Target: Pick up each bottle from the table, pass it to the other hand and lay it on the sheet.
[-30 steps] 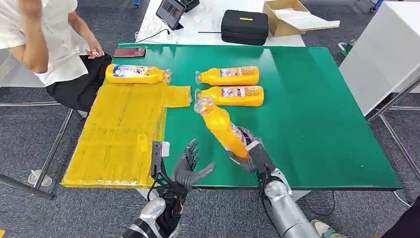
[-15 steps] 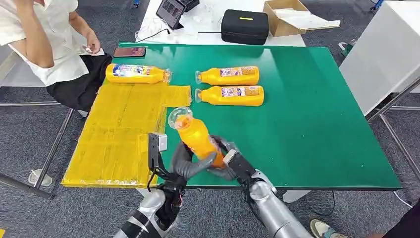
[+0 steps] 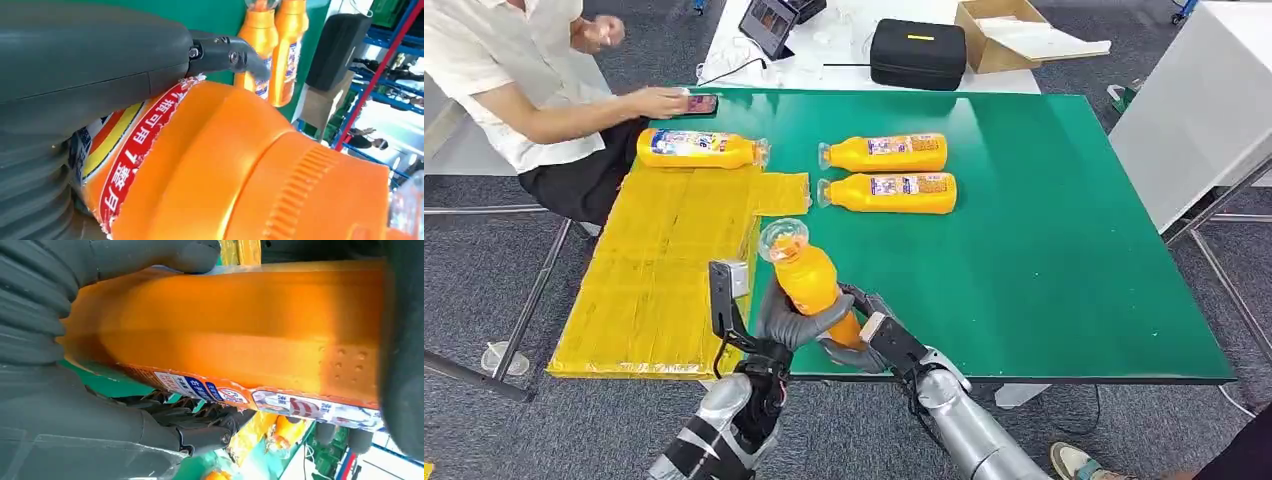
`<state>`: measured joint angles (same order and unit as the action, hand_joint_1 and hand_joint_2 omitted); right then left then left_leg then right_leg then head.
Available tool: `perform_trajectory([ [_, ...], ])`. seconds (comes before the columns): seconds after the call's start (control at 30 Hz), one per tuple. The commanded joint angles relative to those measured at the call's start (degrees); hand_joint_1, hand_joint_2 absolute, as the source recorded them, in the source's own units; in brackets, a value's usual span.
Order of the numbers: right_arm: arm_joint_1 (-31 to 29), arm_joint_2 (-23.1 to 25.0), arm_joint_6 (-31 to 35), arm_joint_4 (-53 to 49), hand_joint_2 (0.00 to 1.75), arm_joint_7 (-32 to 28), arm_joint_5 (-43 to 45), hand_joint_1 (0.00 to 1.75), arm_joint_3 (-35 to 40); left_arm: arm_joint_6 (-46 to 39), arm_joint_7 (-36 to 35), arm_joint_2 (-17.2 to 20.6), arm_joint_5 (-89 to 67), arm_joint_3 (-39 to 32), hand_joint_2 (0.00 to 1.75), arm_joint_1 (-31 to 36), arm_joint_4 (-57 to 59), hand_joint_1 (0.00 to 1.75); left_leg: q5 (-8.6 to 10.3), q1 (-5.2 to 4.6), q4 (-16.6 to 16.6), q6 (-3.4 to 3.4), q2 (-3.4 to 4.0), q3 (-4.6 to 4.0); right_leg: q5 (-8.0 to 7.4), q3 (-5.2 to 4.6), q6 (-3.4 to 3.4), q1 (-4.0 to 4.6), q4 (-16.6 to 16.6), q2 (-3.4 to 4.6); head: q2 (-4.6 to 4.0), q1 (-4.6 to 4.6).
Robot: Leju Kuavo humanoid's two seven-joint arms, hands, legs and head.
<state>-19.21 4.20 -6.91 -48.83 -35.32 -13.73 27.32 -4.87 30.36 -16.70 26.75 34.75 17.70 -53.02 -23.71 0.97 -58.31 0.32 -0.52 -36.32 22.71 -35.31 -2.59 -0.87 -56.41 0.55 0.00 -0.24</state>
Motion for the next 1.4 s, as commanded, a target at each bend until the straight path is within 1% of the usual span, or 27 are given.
perform_trajectory([
  [0.03,1.1,0.5,-0.2,-1.5,1.75,0.9,5.0,1.24,-1.0,4.2,-0.1,0.4,0.3,0.0,1.75,2.9,1.9,1.75,-0.08,0.01,0.0,0.04,-0.02,0.21,0.10,0.23,0.13,0.05,0.0,-0.13,0.00,0.00],
  [0.07,1.5,0.9,0.3,-2.0,1.75,1.7,6.1,0.00,-2.2,4.2,0.0,0.5,0.2,0.0,1.75,2.6,1.5,1.75,-0.07,0.00,0.0,0.03,-0.02,0.17,0.09,0.19,0.10,0.04,0.0,-0.11,0.00,0.00],
  [0.17,2.1,1.9,1.1,-3.2,1.75,3.4,9.0,0.00,-4.8,4.4,0.1,0.9,-0.2,-0.1,1.75,2.0,0.3,1.75,-0.05,0.00,0.0,0.02,0.04,0.09,0.05,0.09,0.08,0.02,0.0,-0.02,0.00,-0.02],
  [0.27,2.6,3.0,2.4,-4.3,1.75,2.3,12.1,0.00,-7.9,5.4,0.1,1.2,0.3,-0.4,1.75,1.7,-0.1,1.75,-0.09,-0.01,0.0,0.03,0.06,0.17,0.08,0.17,0.11,0.03,0.0,-0.03,0.00,-0.02],
  [0.3,2.8,3.3,2.8,-4.8,0.00,2.2,13.1,0.00,-8.9,5.6,0.1,1.3,0.4,-0.7,1.75,1.5,-0.5,1.75,-0.04,-0.01,0.0,0.02,0.05,0.07,0.03,0.07,0.07,0.02,0.0,-0.01,0.02,-0.02],
  [0.37,3.1,3.4,3.9,-5.3,0.00,2.5,13.8,0.00,-10.0,5.7,0.2,1.6,0.4,-1.1,1.75,1.0,-1.2,1.75,-0.06,-0.01,0.0,0.03,0.03,0.14,0.06,0.15,0.10,0.02,0.0,-0.05,0.02,-0.02],
  [0.43,3.5,3.5,7.3,-5.9,0.00,2.8,14.9,0.00,-12.5,5.4,0.2,2.1,0.5,-2.1,1.75,0.3,-3.0,1.75,-0.07,-0.03,0.0,0.03,0.07,0.16,0.06,0.15,0.11,0.00,0.0,-0.01,0.00,0.00],
  [0.47,3.5,3.3,7.3,-5.9,0.00,2.8,14.9,0.00,-12.6,5.5,0.2,2.2,0.4,-2.1,1.75,0.3,-3.1,1.75,-0.04,-0.02,0.0,0.02,0.09,0.09,0.02,0.08,0.07,0.00,0.0,0.03,0.00,-0.02],
  [0.5,3.5,3.2,7.3,-5.9,0.00,2.7,14.9,0.00,-12.7,5.5,0.2,2.3,0.4,-2.2,1.75,0.3,-3.2,1.75,-0.14,-0.03,0.0,0.05,0.17,0.32,0.10,0.29,0.16,0.02,0.0,0.05,0.00,-0.04],
  [0.53,3.5,3.2,7.3,-5.9,0.00,2.7,14.9,0.00,-12.7,5.5,0.2,2.3,0.4,-2.2,1.75,0.3,-3.2,1.75,-0.04,-0.04,0.0,0.03,0.07,0.12,0.03,0.11,0.08,-0.01,0.0,0.01,0.00,0.00],
  [0.67,3.6,3.3,7.3,-5.9,0.00,2.8,14.8,0.00,-12.5,5.5,0.2,2.2,0.4,-2.1,1.75,0.3,-3.3,1.75,-0.06,-0.03,0.0,0.03,0.11,0.17,0.03,0.16,0.09,0.00,0.0,0.03,0.00,-0.02],
  [0.77,4.0,3.5,10.1,-6.2,0.00,1.6,15.0,0.00,-14.2,3.1,1.3,2.5,-1.0,-2.8,1.75,-0.2,-4.4,1.75,-0.04,-0.01,0.0,0.03,0.10,0.11,0.01,0.11,0.07,0.01,0.0,0.04,0.00,0.00],
  [0.8,5.3,4.4,16.8,-7.9,0.00,-1.9,14.8,0.00,-17.9,-2.0,2.7,3.3,-5.1,-3.0,1.75,-0.6,-5.9,1.75,-0.07,-0.03,0.0,0.04,0.12,0.16,0.04,0.16,0.09,-0.01,0.0,0.05,0.00,0.00],
  [0.83,6.5,5.0,20.6,-9.9,0.00,-3.9,15.7,0.00,-21.1,-5.8,3.1,3.8,-8.6,-3.1,1.75,-0.9,-6.9,1.75,-0.04,-0.04,0.0,0.03,0.07,0.10,0.03,0.10,0.08,-0.02,0.0,0.00,0.00,0.00],
  [0.87,9.0,5.4,25.5,-15.3,0.00,-4.7,18.7,0.00,-26.8,-13.6,3.1,5.0,-15.2,-3.5,1.75,-1.0,-7.6,1.75,-0.10,-0.02,0.0,0.03,0.09,0.22,0.09,0.22,0.14,0.01,0.0,-0.02,0.00,-0.02],
  [0.9,12.0,6.7,31.7,-25.3,0.00,-4.7,18.8,0.00,-33.7,-17.7,1.9,5.9,-19.1,-4.2,1.75,-0.8,-7.6,1.75,-0.03,-0.03,0.1,0.01,-0.03,0.12,0.07,0.14,0.11,-0.01,0.0,-0.10,0.00,0.00],
  [0.93,13.6,7.5,32.7,-31.5,0.00,-4.7,19.4,0.00,-39.4,-19.4,1.8,6.7,-21.7,-5.1,1.75,-0.5,-7.6,1.75,0.00,-0.06,0.0,0.00,-0.14,0.01,0.08,0.04,0.09,-0.04,0.0,-0.20,0.00,-0.02],
  [1.0,15.5,10.3,31.7,-41.6,0.00,-4.7,19.2,0.00,-53.7,-22.3,1.1,8.1,-27.7,-7.6,1.75,-0.1,-7.5,1.75,0.02,-0.08,0.0,0.00,-0.26,-0.04,0.09,-0.02,0.08,-0.06,-0.1,-0.29,0.00,-0.02],
  [1.07,16.1,11.9,29.5,-45.7,0.00,-4.7,18.6,0.00,-61.5,-24.7,0.2,8.9,-33.8,-9.2,1.75,0.3,-6.8,1.75,0.02,-0.10,0.0,0.02,-0.34,-0.08,0.11,-0.01,0.07,-0.08,-0.1,-0.41,0.00,-0.04],
  [1.1,16.5,12.1,27.3,-45.8,0.00,-4.7,18.2,0.00,-63.1,-31.2,-1.2,10.4,-44.2,-7.8,1.75,1.7,-4.1,1.75,-0.04,-0.08,0.0,0.03,-0.39,-0.01,0.16,0.10,0.10,-0.04,-0.1,-0.45,0.00,-0.02],
  [1.13,16.3,12.2,26.4,-44.9,0.00,-4.7,17.7,0.00,-63.1,-33.2,-3.1,10.8,-48.6,-8.0,1.75,2.4,-2.4,1.75,0.00,-0.06,0.0,0.04,-0.46,-0.03,0.11,0.09,0.06,-0.04,0.0,-0.44,0.00,0.00],
  [1.2,15.9,12.5,25.7,-42.2,0.00,-4.7,15.5,0.00,-60.8,-33.0,-12.0,11.4,-58.3,-8.7,1.75,5.8,5.5,1.75,-0.03,-0.02,0.0,0.03,-0.44,-0.01,0.11,0.15,0.09,0.00,0.0,-0.38,0.00,0.04],
  [1.23,15.8,12.4,26.4,-41.2,0.00,-4.7,14.5,0.00,-59.1,-34.2,-16.4,12.3,-65.9,-7.2,1.75,8.3,10.2,1.75,-0.03,-0.03,0.1,0.02,-0.37,0.15,0.10,0.28,0.13,0.01,0.0,-0.33,0.00,0.00],
  [1.27,15.1,11.8,27.1,-38.0,0.00,-4.7,13.9,0.00,-55.4,-34.9,-22.1,12.4,-74.8,-7.0,1.75,12.2,17.5,1.75,-0.05,0.00,0.1,0.00,-0.22,0.11,0.05,0.19,0.13,0.02,0.0,-0.18,0.00,0.00],
  [1.3,14.5,11.7,27.8,-36.6,0.00,-4.7,13.9,0.00,-54.0,-34.8,-23.9,12.5,-78.4,-6.9,1.75,14.2,20.9,1.75,-0.01,-0.01,0.1,-0.01,-0.29,0.02,0.02,0.12,0.09,0.00,0.0,-0.23,0.00,0.00],
  [1.37,13.9,11.3,27.5,-33.9,0.00,-4.7,14.6,0.00,-51.7,-32.4,-24.6,12.2,-80.7,-8.1,1.75,16.6,25.0,1.75,0.03,0.02,0.0,-0.03,-0.23,0.03,-0.02,0.11,0.13,0.05,0.0,-0.18,0.00,0.00],
  [1.4,13.7,11.0,27.6,-32.4,0.00,-4.7,14.5,0.00,-50.5,-30.2,-23.0,12.0,-79.7,-9.7,1.75,17.5,26.5,1.75,0.04,0.04,0.1,-0.04,-0.12,0.10,-0.07,0.12,0.18,0.07,0.0,-0.10,0.00,0.00],
])
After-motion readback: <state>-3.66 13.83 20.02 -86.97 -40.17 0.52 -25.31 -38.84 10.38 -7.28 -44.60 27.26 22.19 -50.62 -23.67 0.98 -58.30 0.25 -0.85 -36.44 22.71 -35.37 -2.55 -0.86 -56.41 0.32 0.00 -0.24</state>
